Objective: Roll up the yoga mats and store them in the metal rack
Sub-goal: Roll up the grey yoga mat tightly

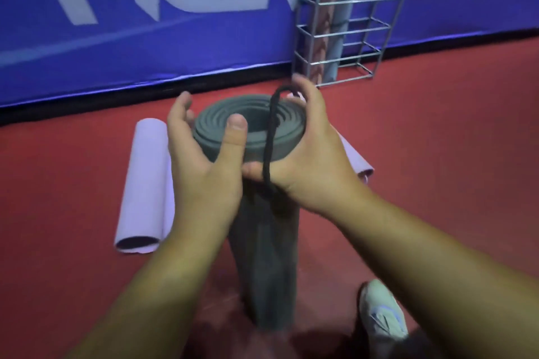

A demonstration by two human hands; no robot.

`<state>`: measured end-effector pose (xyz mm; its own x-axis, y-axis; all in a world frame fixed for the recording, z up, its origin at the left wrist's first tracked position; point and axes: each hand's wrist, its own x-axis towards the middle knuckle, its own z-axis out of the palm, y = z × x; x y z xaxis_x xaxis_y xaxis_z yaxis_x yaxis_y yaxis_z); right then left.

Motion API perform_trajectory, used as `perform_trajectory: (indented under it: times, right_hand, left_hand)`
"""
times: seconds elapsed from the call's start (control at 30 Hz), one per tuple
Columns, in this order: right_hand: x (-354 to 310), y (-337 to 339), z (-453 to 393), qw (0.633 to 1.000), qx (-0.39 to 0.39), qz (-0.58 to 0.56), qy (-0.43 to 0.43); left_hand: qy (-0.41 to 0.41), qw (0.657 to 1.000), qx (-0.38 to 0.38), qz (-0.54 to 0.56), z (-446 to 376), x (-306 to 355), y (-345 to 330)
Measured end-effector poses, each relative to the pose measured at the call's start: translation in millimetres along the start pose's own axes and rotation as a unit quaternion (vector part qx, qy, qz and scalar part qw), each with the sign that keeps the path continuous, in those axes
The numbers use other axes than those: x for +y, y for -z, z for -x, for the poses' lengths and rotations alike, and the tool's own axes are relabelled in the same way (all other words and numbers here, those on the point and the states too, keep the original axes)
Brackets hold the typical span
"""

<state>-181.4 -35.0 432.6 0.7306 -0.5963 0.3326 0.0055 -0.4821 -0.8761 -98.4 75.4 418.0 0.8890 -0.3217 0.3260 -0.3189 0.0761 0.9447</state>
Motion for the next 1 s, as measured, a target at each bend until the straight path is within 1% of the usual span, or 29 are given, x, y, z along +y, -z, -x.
perform_trajectory:
  times: [0.07,0.13,0.2,0.23,0.3,0.37,0.47,0.57,0.67,0.77,0.8,0.83,0.9,1.0]
  right_hand:
    - [-4.0,-23.9,20.2,1.000,0.017,0.002,0.009]
    - [-1.5,-36.6,31.5,0.998,0.038,0.012,0.049]
    - [0.6,-43.6,34.2,0.992,0.050,0.041,0.109]
    - [0.2,-44.0,34.9,0.990,0.053,0.053,0.120]
    - [-0.2,-43.1,34.5,0.989,0.043,0.071,0.121]
    - [-0.9,-41.2,34.0,0.989,0.030,0.078,0.120]
    - [1.7,-36.1,30.6,0.988,0.034,0.086,0.120]
    - [5.4,-30.7,28.3,0.989,0.052,0.092,0.107]
    - [5.4,-26.2,27.0,0.989,0.044,0.086,0.109]
    - [4.8,-20.1,25.5,0.990,0.033,0.088,0.108]
    - [5.7,-17.2,24.7,0.990,0.030,0.090,0.108]
    - [6.1,-14.3,23.9,0.990,0.027,0.094,0.105]
    - [6.9,-10.1,23.1,0.989,0.018,0.102,0.101]
    - [7.7,-7.7,23.4,0.990,0.002,0.094,0.109]
  left_hand:
    - [-0.025,1.000,0.001,-0.011,2.3,3.2,14.2]
    - [-0.050,0.996,-0.011,-0.073,2.5,2.5,24.3]
    - [-0.058,0.983,-0.049,-0.168,0.7,3.7,34.7]
    - [-0.048,0.976,-0.079,-0.199,-0.3,6.2,38.2]
    - [-0.032,0.965,-0.124,-0.229,-2.9,12.4,43.0]
    - [-0.036,0.962,-0.137,-0.231,-5.0,16.5,45.0]
    - [-0.066,0.972,-0.105,-0.198,-13.8,16.8,47.7]
    - [-0.086,0.974,-0.056,-0.202,-21.9,12.3,53.3]
    - [-0.118,0.965,-0.035,-0.230,-25.2,8.4,58.4]
    - [-0.175,0.946,0.009,-0.273,-35.1,5.1,69.5]
    - [-0.179,0.939,0.019,-0.294,-39.8,3.4,74.6]
    - [-0.176,0.931,0.019,-0.319,-44.0,0.8,79.7]
    - [-0.168,0.916,-0.008,-0.364,-49.3,-6.1,86.5]
    - [-0.179,0.913,-0.055,-0.364,-51.4,-16.1,89.0]
